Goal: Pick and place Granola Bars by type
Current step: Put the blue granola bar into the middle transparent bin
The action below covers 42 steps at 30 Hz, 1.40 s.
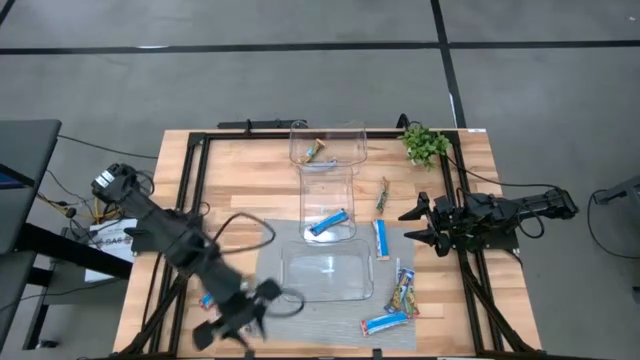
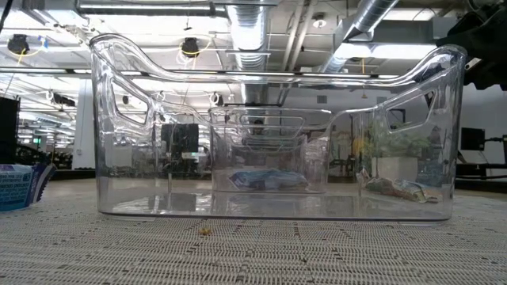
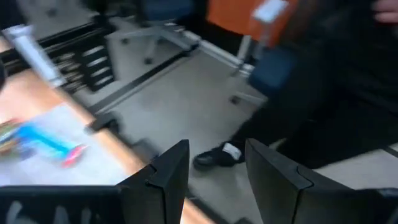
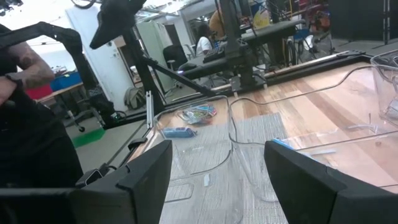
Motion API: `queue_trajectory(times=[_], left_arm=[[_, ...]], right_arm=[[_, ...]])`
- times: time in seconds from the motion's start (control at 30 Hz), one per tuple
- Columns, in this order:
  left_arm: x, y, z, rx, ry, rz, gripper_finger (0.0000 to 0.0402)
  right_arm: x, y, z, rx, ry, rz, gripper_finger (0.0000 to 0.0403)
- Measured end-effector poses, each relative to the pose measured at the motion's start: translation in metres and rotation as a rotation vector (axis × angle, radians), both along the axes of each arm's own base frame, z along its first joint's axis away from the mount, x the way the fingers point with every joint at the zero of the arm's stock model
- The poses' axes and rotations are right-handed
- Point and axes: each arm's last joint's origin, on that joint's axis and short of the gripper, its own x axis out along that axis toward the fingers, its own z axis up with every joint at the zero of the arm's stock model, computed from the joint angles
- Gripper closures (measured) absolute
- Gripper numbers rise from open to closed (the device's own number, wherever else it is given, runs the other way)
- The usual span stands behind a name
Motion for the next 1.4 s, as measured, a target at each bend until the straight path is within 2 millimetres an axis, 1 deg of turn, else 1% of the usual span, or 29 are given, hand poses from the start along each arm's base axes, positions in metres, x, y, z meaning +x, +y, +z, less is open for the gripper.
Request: queue_trajectory(times=[0.1, 0.23, 0.3, 0.37, 0.47, 0.53, 0.63, 0.73, 0.93, 1.07, 1.3, 1.4], left_arm=[[-0.011, -0.013, 0.0, 0.001, -0.005, -0.047, 0.0251], [-0.015, -0.015, -0.003, 0.031, 0.022, -0.053, 0.0251], [-0.016, -0.013, -0.009, 0.103, 0.029, -0.033, 0.0251], [-0.018, -0.008, -0.016, 0.232, 0.016, -0.008, 0.0251], [-0.021, -0.002, -0.031, 0.469, -0.001, -0.011, 0.0251], [-0.023, 0.0, -0.04, 0.601, 0.002, -0.05, 0.0251], [-0.022, -0.002, -0.056, 0.72, 0.039, -0.129, 0.0251], [-0.019, -0.01, -0.074, 0.798, 0.083, -0.198, 0.0251], [-0.01, -0.031, -0.108, 0.925, 0.035, -0.398, 0.0251], [-0.006, -0.041, -0.131, 1.002, 0.026, -0.52, 0.0251], [0.002, -0.056, -0.17, 1.086, 0.011, -0.642, 0.0251], [0.005, -0.06, -0.179, 1.117, -0.006, -0.671, 0.0251]], right_arm=[[0.0, 0.0, 0.0, 0.0, 0.0, 0.0, 0.0154], [0.0, 0.0, 0.0, 0.0, 0.0, 0.0, 0.0154], [0.0, 0.0, 0.0, 0.0, 0.0, 0.0, 0.0154], [0.0, 0.0, 0.0, 0.0, 0.0, 0.0, 0.0154], [0.0, 0.0, 0.0, 0.0, 0.0, 0.0, 0.0154], [0.0, 0.0, 0.0, 0.0, 0.0, 0.0, 0.0154], [0.0, 0.0, 0.0, 0.0, 0.0, 0.0, 0.0154], [0.0, 0.0, 0.0, 0.0, 0.0, 0.0, 0.0154], [0.0, 0.0, 0.0, 0.0, 0.0, 0.0, 0.0154], [0.0, 0.0, 0.0, 0.0, 0.0, 0.0, 0.0154], [0.0, 0.0, 0.0, 0.0, 0.0, 0.0, 0.0154], [0.0, 0.0, 0.0, 0.0, 0.0, 0.0, 0.0154]])
